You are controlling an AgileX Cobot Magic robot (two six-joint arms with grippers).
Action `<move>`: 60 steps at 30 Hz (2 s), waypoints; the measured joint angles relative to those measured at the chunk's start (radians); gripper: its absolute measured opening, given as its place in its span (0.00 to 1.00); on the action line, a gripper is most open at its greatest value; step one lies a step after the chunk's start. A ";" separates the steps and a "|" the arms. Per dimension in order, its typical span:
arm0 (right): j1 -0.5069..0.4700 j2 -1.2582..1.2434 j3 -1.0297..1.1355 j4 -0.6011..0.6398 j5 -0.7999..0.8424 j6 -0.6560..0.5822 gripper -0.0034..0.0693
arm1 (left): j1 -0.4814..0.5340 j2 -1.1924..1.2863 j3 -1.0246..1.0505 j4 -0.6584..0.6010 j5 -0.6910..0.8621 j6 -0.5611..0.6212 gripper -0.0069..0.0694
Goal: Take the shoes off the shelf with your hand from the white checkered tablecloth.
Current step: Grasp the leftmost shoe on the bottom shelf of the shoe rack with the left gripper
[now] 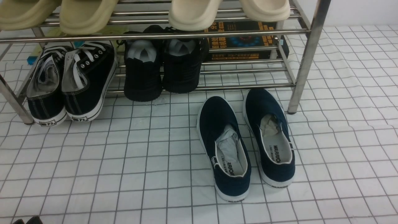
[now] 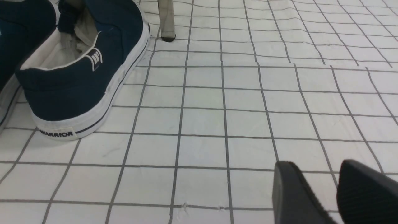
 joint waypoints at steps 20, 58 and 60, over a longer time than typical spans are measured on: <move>0.000 0.000 0.000 0.000 0.000 0.000 0.38 | 0.000 0.024 -0.172 -0.439 -0.075 -0.207 0.16; 0.000 0.000 0.000 0.000 0.000 0.000 0.38 | 0.315 1.593 -1.416 -0.116 0.589 -0.020 0.31; 0.000 0.000 0.000 0.000 0.000 0.000 0.38 | 0.315 1.607 -1.416 -0.114 0.562 -0.019 0.36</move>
